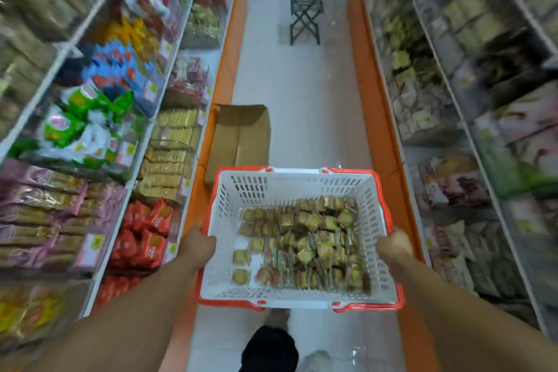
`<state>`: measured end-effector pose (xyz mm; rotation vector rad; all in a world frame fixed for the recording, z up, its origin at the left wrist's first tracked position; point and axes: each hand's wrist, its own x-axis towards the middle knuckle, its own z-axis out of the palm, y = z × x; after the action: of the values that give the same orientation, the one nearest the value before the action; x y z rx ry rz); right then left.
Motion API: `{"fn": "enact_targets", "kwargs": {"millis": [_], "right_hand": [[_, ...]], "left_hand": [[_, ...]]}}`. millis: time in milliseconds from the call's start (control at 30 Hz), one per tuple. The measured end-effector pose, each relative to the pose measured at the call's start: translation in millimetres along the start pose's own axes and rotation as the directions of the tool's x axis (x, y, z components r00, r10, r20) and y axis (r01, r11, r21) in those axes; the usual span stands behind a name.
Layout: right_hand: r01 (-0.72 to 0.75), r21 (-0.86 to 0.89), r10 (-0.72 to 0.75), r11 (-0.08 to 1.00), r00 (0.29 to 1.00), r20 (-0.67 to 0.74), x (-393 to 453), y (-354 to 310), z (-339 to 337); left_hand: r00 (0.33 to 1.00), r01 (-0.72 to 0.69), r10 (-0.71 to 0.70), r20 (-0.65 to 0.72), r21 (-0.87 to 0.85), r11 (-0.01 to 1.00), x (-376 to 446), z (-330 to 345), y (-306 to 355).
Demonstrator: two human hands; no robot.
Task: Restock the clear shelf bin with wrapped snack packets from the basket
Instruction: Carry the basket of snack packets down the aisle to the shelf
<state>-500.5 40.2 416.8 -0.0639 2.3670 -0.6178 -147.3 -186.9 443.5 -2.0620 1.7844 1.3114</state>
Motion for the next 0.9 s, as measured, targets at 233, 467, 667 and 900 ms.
{"fn": "enact_targets", "kwargs": {"millis": [233, 467, 667, 900], "right_hand": [[-0.031, 0.021, 0.03, 0.999, 0.999, 0.035, 66.0, -120.9, -5.8], [-0.029, 0.038, 0.029, 0.999, 1.0, -0.008, 135.2, -221.6, -11.1], [-0.057, 0.076, 0.055, 0.995, 0.998, 0.038, 228.3, -305.0, -23.8], [-0.061, 0.017, 0.059, 0.998, 0.995, 0.081, 320.4, -421.8, -57.3]], "left_hand": [[1.0, -0.018, 0.017, 0.01, 0.046, 0.999, 86.5, -45.3, 80.3], [0.999, 0.036, -0.037, 0.021, 0.071, 0.997, 165.0, -74.2, 182.5], [0.997, 0.069, -0.07, 0.019, 0.054, 0.996, 232.5, -76.1, 274.9], [0.992, 0.086, -0.086, -0.088, -0.006, 0.996, 298.3, -79.6, 380.5]]}}
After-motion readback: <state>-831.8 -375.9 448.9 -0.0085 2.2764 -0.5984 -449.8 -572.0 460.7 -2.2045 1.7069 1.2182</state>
